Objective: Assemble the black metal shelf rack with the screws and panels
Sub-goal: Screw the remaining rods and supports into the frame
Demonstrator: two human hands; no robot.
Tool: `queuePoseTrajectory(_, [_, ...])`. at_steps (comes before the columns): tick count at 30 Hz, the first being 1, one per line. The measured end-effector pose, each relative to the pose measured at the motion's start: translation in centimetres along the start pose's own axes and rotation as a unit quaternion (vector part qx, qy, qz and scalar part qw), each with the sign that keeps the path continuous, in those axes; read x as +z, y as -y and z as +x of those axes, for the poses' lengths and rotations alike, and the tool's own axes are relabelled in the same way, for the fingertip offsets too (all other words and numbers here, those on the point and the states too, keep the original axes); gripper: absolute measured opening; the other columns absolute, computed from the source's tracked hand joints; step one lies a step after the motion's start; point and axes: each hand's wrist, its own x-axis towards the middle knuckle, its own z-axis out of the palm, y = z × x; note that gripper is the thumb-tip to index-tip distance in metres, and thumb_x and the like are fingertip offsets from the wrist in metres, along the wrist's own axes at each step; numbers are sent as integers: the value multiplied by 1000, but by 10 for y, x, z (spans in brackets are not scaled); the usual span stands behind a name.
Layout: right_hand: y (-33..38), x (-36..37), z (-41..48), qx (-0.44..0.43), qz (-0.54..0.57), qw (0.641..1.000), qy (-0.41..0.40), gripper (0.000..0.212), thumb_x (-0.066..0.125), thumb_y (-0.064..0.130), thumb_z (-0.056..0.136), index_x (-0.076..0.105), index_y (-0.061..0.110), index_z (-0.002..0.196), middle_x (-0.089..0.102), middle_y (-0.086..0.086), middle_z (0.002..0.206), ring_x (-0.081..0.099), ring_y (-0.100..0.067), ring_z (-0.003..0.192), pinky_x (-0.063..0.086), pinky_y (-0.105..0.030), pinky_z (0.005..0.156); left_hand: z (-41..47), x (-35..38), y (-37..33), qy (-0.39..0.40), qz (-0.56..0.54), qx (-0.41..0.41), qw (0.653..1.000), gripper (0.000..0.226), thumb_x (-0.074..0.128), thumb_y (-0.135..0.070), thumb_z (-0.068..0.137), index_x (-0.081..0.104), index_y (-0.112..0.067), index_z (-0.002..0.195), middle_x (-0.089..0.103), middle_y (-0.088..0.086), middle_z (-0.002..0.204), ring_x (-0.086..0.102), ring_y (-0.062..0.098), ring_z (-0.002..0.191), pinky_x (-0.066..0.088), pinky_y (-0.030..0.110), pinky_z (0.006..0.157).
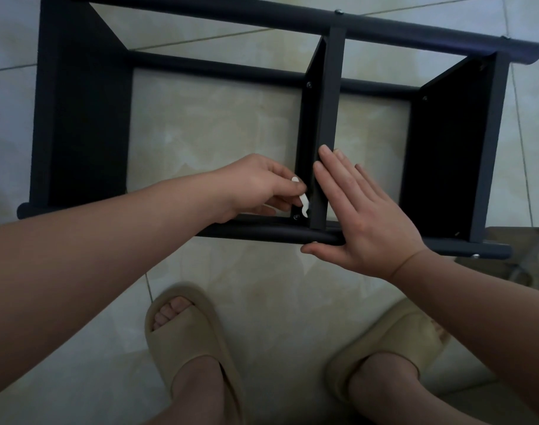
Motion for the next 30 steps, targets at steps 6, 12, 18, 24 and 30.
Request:
queuePoseTrajectory(6, [0, 1, 0, -2, -1, 1000, -3, 104, 50, 73, 92, 18, 1, 160, 9, -14, 170, 9, -30, 158, 28, -57, 121, 4, 5, -1, -56, -37, -8, 998, 9, 67, -30, 95, 72, -23, 93, 76, -8, 80, 68, 6, 74, 49, 27, 73])
queuePoseTrajectory(12, [0, 0, 0, 2, 0, 1000, 2, 105, 50, 73, 91, 19, 1, 160, 9, -15, 170, 9, -30, 158, 28, -57, 121, 2, 5, -3, -42, -58, 8, 997, 12, 62, -28, 98, 73, -25, 100, 76, -7, 90, 67, 8, 80, 49, 27, 76])
queuePoseTrajectory(18, [1, -2, 0, 1, 0, 1000, -1, 104, 51, 72, 91, 20, 0, 160, 10, -15, 169, 10, -30, 157, 29, -57, 121, 3, 6, -2, -51, -86, 11, 995, 8, 70, -31, 92, 71, -23, 95, 77, -6, 87, 63, 3, 71, 48, 24, 74])
queuePoseTrajectory(24, [1, -1, 0, 1, 2, 1000, 1, 104, 52, 72, 91, 20, 0, 160, 10, -15, 170, 10, -30, 157, 29, -58, 120, 4, 6, -2, -60, -50, 15, 997, 9, 70, -30, 92, 71, -22, 94, 77, -4, 87, 63, 4, 71, 47, 25, 73])
queuePoseTrajectory(30, [1, -2, 1, 1, 0, 1000, 2, 104, 52, 72, 91, 21, -1, 159, 11, -16, 169, 11, -31, 157, 28, -57, 121, 4, 6, -1, -57, -25, 9, 998, 8, 70, -29, 92, 71, -21, 93, 78, -4, 86, 63, 7, 74, 47, 25, 72])
